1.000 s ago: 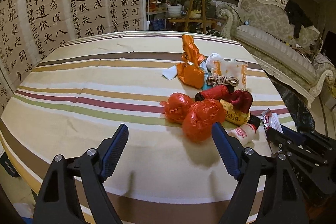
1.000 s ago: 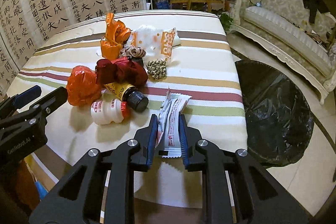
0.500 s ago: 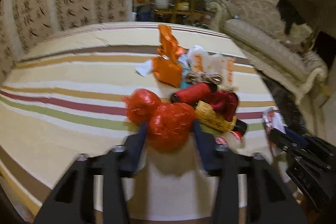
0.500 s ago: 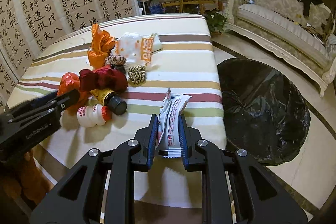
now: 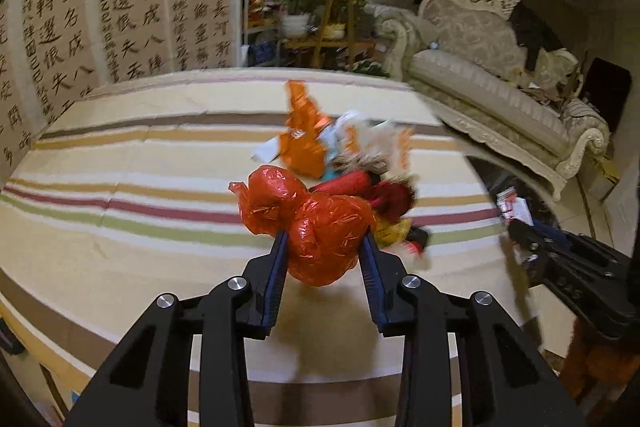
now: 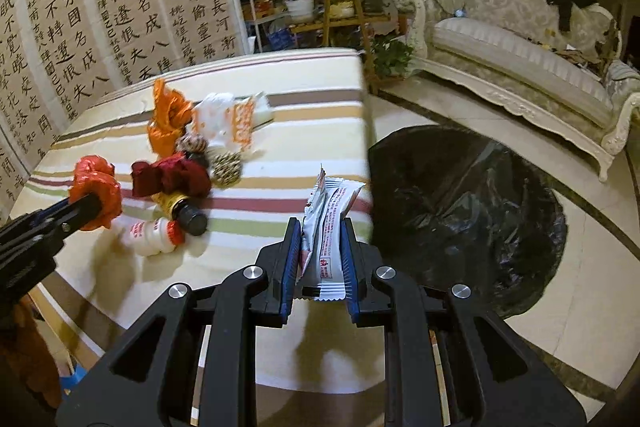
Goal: Collect trash
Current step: 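Carry both held items over the black bin and open both tools, then move both open tools back over the remaining table items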
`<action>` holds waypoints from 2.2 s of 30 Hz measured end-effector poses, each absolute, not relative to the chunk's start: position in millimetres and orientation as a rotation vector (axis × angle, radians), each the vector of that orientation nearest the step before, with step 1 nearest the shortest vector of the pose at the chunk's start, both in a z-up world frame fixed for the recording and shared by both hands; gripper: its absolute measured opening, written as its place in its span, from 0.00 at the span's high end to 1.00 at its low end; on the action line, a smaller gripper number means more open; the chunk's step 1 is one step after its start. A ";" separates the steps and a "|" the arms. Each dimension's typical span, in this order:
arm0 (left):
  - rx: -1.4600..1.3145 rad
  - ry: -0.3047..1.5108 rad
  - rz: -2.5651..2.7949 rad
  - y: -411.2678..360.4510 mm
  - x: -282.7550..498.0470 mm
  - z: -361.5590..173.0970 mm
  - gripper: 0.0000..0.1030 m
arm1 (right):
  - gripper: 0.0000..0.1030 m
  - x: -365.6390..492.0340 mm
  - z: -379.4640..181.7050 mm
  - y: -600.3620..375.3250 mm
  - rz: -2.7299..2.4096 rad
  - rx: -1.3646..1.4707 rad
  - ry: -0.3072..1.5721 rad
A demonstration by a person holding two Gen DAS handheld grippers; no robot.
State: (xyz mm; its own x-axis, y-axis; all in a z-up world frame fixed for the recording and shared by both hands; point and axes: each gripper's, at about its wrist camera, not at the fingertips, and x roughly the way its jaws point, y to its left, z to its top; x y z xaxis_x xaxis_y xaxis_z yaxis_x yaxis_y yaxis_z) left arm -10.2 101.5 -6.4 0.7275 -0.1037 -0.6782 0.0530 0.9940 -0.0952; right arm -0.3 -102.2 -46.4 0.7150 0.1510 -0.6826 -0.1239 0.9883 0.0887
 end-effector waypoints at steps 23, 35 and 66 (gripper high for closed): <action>0.045 0.694 -0.318 -64.8 46.7 -7.0 0.65 | 0.81 28.2 -48.1 -212.2 -0.049 0.088 0.700; 0.100 0.715 -0.317 -101.2 72.7 -18.4 0.57 | 0.75 49.7 -60.7 -238.1 -0.080 0.127 0.716; 0.047 0.739 -0.157 -8.8 28.0 -10.9 0.33 | 0.53 13.6 -55.3 -191.2 -0.016 0.126 0.734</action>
State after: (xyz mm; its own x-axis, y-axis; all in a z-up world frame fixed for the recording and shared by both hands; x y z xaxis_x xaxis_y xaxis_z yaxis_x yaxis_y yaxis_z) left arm 28.0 -8.8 -10.9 0.7279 -0.1261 -0.6740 0.1590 0.9872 -0.0129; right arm 13.6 -191.2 -55.3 0.7427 0.0296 -0.6690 0.0584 0.9923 0.1088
